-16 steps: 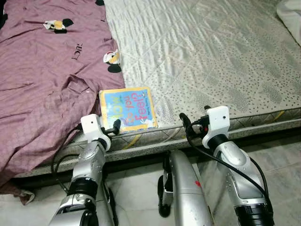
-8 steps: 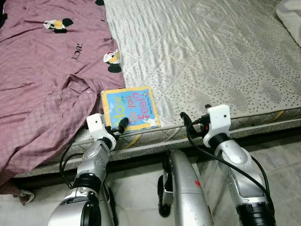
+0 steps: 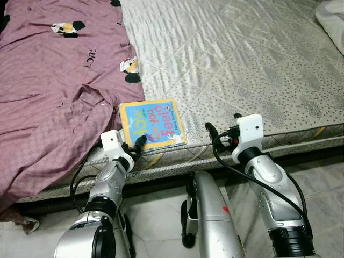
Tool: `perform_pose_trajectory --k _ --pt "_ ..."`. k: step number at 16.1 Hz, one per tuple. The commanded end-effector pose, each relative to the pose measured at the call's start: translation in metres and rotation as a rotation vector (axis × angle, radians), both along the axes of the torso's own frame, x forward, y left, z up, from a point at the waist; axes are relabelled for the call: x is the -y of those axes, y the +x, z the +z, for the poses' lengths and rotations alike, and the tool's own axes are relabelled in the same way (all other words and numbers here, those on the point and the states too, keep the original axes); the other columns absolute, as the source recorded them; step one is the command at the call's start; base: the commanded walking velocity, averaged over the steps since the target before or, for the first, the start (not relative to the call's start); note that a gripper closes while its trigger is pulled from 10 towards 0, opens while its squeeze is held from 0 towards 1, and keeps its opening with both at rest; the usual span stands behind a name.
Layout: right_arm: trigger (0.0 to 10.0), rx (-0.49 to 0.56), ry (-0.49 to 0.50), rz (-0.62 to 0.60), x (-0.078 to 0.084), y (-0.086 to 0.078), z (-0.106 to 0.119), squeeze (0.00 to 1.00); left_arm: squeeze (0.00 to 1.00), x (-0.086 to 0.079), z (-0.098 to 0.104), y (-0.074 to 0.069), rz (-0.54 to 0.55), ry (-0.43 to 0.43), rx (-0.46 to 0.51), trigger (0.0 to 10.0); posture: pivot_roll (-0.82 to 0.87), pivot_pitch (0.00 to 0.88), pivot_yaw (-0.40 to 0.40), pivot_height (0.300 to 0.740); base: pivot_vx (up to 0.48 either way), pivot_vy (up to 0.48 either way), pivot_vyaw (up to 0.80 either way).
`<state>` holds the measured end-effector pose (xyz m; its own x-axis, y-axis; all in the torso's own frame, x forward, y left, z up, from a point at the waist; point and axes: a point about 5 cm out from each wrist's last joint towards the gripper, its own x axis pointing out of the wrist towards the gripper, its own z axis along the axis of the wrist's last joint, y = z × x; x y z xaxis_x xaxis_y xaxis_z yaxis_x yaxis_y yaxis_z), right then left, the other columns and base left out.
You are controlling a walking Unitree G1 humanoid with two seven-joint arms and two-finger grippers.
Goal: Clean up the room
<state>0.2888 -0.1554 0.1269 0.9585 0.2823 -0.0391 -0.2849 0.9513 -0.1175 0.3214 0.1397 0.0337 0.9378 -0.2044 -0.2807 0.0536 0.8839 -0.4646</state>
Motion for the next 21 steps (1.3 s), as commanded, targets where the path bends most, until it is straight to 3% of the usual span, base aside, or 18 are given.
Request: perform_pose_trajectory --k 1,10,12,17,18,21 --pt "10.0 -0.013 -0.012 0.000 0.002 0.000 -0.004 0.00 0.00 0.003 -0.002 0.000 -0.014 -0.004 -0.007 0.0 -0.19 0.185 -0.073 0.541 0.000 0.000 0.00" --pt "10.0 0.008 -0.007 0.013 -0.004 0.011 -0.002 0.00 0.00 -0.012 0.013 0.008 0.054 0.083 0.099 0.0 -0.17 0.163 -0.079 0.541 0.000 0.000 0.00" --pt "10.0 0.011 -0.003 0.014 -0.005 0.012 -0.003 0.00 0.00 -0.015 0.021 0.010 0.074 0.125 0.174 0.0 -0.16 0.151 -0.075 0.541 0.000 0.000 0.00" --pt "10.0 0.006 0.020 0.007 -0.011 0.013 -0.011 0.00 0.00 -0.021 0.077 0.030 0.069 0.226 0.483 0.0 -0.13 0.110 -0.055 0.541 0.000 0.000 0.00" --pt "10.0 0.007 0.023 0.006 -0.012 0.013 -0.012 0.00 0.00 -0.021 0.082 0.032 0.065 0.239 0.509 0.0 -0.13 0.110 -0.055 0.541 0.000 0.000 0.00" --pt "10.0 0.013 0.049 -0.002 -0.019 0.015 -0.015 0.00 0.00 -0.023 0.129 0.042 0.054 0.305 0.712 0.0 -0.10 0.087 -0.034 0.541 0.000 0.000 0.00"
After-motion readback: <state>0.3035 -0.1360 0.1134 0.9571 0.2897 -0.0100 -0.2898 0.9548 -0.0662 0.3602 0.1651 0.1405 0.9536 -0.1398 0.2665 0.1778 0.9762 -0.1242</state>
